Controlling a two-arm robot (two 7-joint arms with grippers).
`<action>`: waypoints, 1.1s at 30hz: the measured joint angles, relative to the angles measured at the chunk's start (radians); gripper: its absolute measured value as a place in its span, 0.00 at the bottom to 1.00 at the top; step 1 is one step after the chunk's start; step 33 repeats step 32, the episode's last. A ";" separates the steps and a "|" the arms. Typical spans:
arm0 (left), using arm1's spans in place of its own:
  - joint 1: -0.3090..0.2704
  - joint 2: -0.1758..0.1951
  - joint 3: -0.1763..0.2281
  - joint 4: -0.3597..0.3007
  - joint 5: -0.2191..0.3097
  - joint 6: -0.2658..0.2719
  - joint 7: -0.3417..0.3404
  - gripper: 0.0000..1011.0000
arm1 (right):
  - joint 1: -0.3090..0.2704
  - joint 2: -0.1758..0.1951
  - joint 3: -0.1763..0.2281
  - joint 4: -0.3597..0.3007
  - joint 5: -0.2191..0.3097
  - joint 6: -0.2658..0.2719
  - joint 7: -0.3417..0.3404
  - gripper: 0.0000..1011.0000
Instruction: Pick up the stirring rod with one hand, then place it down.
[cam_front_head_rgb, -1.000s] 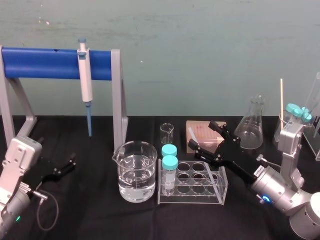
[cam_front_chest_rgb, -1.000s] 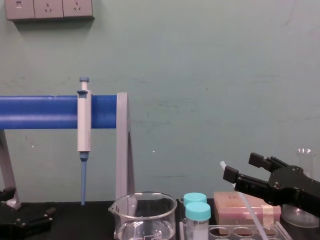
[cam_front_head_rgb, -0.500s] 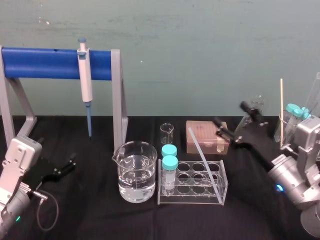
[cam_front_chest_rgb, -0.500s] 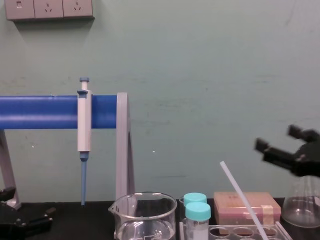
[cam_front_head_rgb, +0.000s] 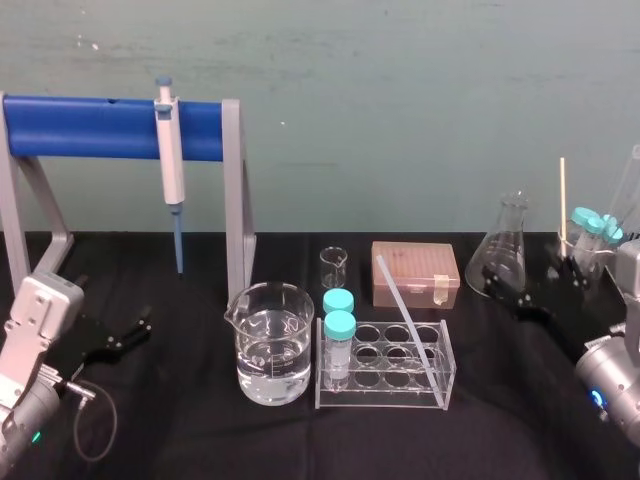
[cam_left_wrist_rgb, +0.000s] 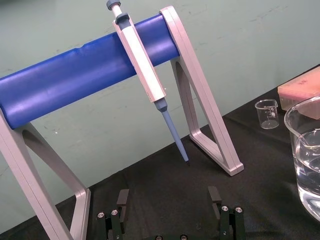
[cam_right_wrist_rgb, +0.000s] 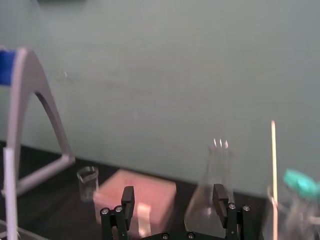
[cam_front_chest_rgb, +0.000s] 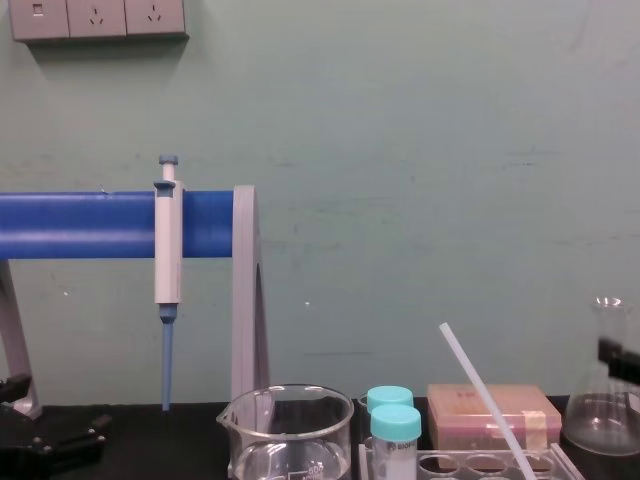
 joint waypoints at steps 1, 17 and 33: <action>0.000 0.000 0.000 0.000 0.000 0.000 0.000 0.99 | -0.003 0.000 0.002 -0.002 0.000 0.019 -0.004 0.99; 0.000 0.000 0.000 0.000 0.000 0.000 0.000 0.99 | -0.006 -0.004 0.006 -0.007 -0.002 0.054 -0.015 0.99; 0.000 0.000 0.000 0.000 0.000 0.000 0.000 0.99 | -0.005 -0.003 0.005 -0.005 -0.003 0.045 -0.013 0.99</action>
